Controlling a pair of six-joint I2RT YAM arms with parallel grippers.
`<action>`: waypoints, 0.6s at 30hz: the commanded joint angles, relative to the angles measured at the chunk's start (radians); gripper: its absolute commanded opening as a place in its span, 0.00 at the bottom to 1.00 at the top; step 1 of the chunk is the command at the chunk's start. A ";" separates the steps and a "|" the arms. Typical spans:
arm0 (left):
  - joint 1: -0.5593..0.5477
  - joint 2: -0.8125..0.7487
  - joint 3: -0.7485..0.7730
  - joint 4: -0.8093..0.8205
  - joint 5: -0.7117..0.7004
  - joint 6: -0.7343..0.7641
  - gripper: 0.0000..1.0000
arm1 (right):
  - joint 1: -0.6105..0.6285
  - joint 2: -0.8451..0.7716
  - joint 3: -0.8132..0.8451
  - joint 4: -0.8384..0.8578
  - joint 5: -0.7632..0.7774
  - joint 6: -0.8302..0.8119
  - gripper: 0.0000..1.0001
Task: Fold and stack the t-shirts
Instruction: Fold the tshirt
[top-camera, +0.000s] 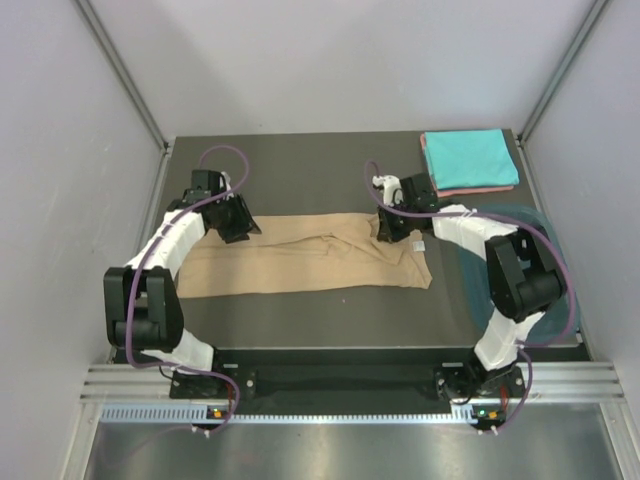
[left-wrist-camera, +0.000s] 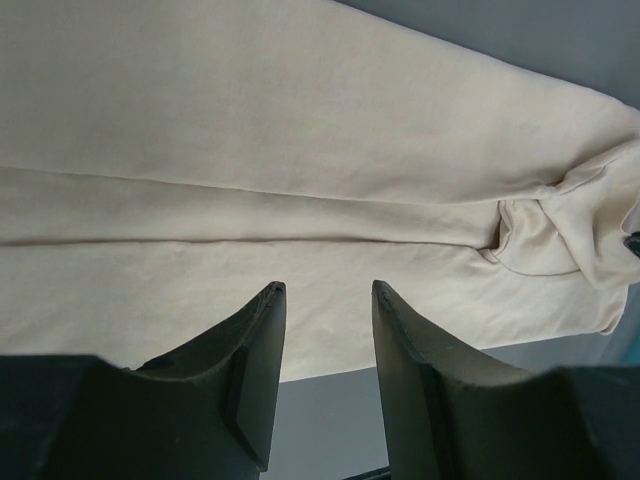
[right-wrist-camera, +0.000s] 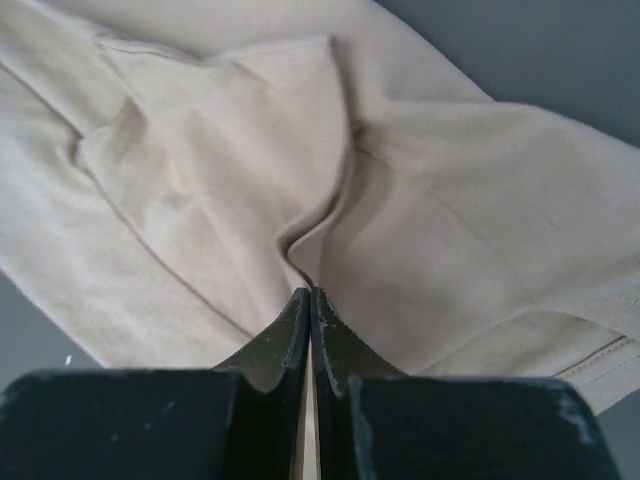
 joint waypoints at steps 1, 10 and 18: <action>0.001 -0.043 -0.003 -0.001 -0.002 0.017 0.45 | 0.043 -0.113 -0.010 0.005 0.005 0.005 0.00; -0.003 -0.070 -0.032 0.008 0.015 -0.019 0.46 | 0.187 -0.194 -0.067 -0.036 0.118 0.019 0.00; -0.043 -0.121 -0.109 0.087 0.048 -0.108 0.49 | 0.306 -0.248 -0.110 -0.009 0.232 0.041 0.00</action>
